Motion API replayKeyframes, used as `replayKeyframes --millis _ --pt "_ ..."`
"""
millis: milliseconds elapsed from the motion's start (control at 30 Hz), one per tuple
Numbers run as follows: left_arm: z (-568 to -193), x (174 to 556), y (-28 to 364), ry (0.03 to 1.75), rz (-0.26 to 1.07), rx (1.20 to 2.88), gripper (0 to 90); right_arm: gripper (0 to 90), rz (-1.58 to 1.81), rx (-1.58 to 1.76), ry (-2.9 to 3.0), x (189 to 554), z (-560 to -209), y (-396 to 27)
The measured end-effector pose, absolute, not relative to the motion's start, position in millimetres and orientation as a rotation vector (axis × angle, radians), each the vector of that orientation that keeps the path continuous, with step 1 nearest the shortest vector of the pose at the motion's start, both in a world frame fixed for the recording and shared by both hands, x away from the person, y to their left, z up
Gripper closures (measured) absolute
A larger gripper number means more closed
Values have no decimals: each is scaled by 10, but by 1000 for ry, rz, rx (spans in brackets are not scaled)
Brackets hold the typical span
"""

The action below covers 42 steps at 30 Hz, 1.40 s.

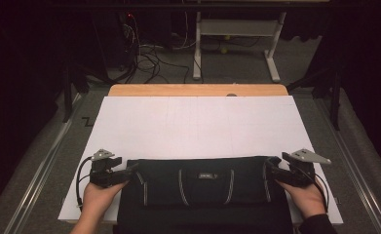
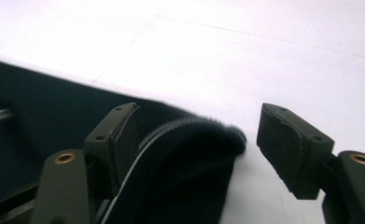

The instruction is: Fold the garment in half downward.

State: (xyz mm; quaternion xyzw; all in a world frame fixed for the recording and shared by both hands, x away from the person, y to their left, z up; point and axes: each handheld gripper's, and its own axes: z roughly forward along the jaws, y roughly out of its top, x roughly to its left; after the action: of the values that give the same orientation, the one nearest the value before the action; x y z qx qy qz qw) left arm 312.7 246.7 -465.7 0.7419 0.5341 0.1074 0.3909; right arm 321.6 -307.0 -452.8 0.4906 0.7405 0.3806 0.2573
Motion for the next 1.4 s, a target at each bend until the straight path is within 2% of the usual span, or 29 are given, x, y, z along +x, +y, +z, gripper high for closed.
replayKeyframes --millis 200,267,300,367,467,567,600,633,667,767,867,1100,1400 --pt "-4766 3158 2359 1365 275 1994 218 298 874 1408 2083 3399 -4676 -2999" --pt "-4772 3125 2333 1334 276 2002 284 337 908 1449 2091 3379 -4681 -3036" --pt "-4782 3091 2300 1303 299 2025 323 420 966 1461 2123 3344 -4692 -3066" --pt "-4782 3084 2298 1297 286 2021 349 447 975 1440 2127 3327 -4700 -3070" --pt "-4786 3074 2296 1287 252 2009 451 615 1024 1435 2162 3280 -4696 -3073" --pt "-4792 3070 2290 1278 227 1999 532 693 1041 1423 2183 3257 -4697 -3040" --pt "-4797 3070 2289 1271 219 1995 587 718 1039 1410 2194 3255 -4693 -3033" --pt "-4800 3068 2286 1267 207 1990 587 718 1039 1410 2194 3255 -4693 -3033" --pt "-4805 3068 2287 1263 194 1984 636 741 1036 1379 2199 3249 -4694 -3023" --pt "-4813 3066 2305 1261 164 1963 684 760 1021 1348 2195 3232 -4686 -3003" --pt "-4777 3034 2290 1235 214 1958 712 767 1013 1321 2175 3208 -4667 -2995" --pt "-4599 3014 2253 1183 335 1928 730 770 1027 1272 2103 3184 -4539 -2996" --pt "-4482 3234 2212 1186 377 1897 738 774 1031 1246 2030 3321 -4402 -3019"
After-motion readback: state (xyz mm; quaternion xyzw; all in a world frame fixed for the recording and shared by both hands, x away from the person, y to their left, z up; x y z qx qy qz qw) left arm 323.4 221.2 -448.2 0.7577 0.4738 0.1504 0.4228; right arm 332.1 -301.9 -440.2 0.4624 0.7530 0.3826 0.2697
